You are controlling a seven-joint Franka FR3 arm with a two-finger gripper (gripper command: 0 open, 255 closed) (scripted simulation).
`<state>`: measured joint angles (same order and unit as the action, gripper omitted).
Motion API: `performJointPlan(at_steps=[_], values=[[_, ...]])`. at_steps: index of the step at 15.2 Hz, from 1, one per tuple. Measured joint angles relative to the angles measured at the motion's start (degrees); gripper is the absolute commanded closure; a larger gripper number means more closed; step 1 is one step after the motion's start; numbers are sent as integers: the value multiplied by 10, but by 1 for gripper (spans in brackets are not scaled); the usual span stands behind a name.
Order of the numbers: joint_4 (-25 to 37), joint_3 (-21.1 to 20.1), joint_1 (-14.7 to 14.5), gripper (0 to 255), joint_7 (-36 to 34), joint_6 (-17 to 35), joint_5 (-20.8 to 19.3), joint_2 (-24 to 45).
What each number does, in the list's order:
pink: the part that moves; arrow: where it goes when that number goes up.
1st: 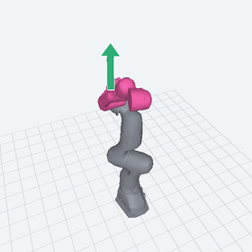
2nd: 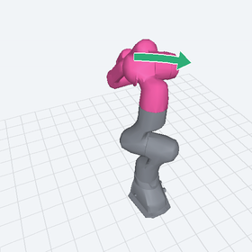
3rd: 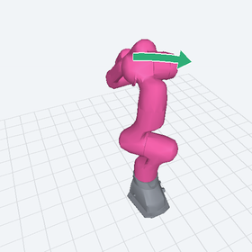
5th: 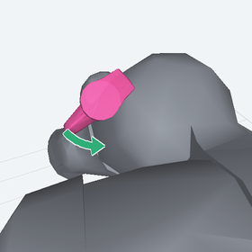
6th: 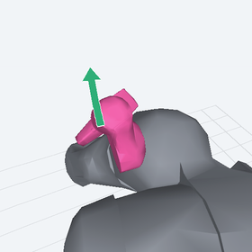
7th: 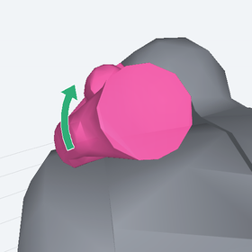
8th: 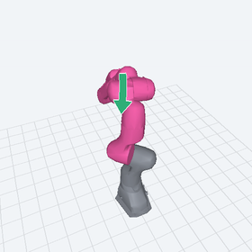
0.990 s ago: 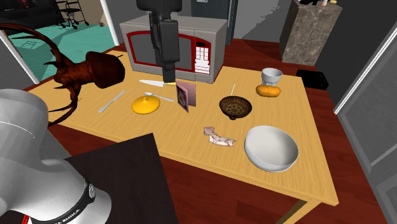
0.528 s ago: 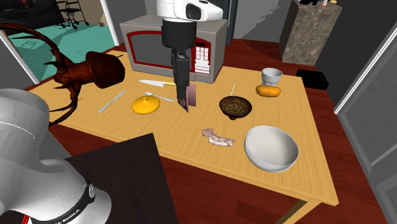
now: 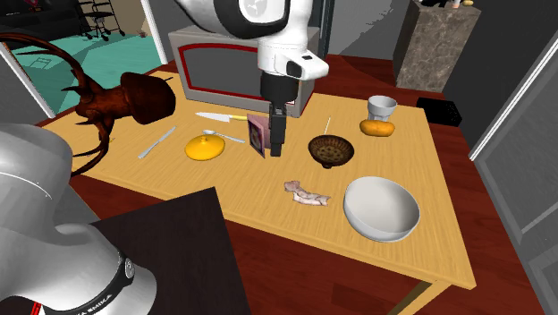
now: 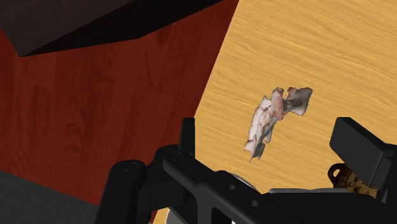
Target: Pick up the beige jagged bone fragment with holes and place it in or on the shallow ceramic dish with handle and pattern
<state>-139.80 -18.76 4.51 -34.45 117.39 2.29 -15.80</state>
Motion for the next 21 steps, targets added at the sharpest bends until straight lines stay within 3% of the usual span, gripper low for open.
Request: performJointPlan(at_steps=[8, 14, 21], values=[[62, -26, 12, 0, -165, 109, -65, 188], [148, -2, -5, 0, -280, 157, -128, 338], [184, 21, -18, 0, -320, 192, -156, 413]])
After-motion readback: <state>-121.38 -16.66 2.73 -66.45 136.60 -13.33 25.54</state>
